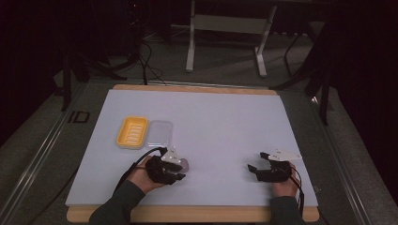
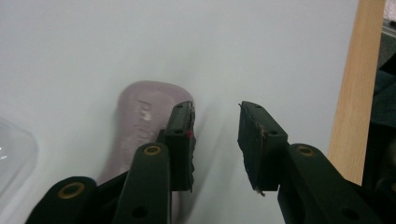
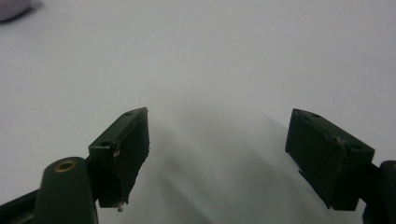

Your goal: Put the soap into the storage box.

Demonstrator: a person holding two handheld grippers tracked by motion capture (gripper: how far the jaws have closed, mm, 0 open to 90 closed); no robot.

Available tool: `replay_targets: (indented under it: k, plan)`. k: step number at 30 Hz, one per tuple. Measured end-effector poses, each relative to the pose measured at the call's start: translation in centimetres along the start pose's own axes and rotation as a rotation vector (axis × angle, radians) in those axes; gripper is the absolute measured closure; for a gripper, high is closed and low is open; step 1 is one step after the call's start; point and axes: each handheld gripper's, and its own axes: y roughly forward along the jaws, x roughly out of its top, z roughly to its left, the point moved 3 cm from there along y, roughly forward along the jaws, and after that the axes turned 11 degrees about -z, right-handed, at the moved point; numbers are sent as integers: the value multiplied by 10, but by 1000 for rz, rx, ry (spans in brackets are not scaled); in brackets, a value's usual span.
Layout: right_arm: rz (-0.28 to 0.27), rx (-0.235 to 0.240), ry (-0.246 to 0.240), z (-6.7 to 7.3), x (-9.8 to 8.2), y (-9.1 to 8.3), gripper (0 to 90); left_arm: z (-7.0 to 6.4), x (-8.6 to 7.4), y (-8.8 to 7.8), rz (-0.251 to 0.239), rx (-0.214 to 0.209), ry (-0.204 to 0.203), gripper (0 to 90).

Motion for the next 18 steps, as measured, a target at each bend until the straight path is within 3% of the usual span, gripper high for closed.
replay_targets:
  k: [9, 14, 18]
  plan:
    - [5, 2, -7, 0, 0, 0, 212, 16, 6, -7, 22, 35, -36, 622]
    - [6, 2, -8, 0, 0, 0, 212, 23, 7, -7, 36, 9, -46, 524]
    - [9, 1, -10, 0, 0, 0, 212, 28, 8, -5, 41, 13, -52, 452]
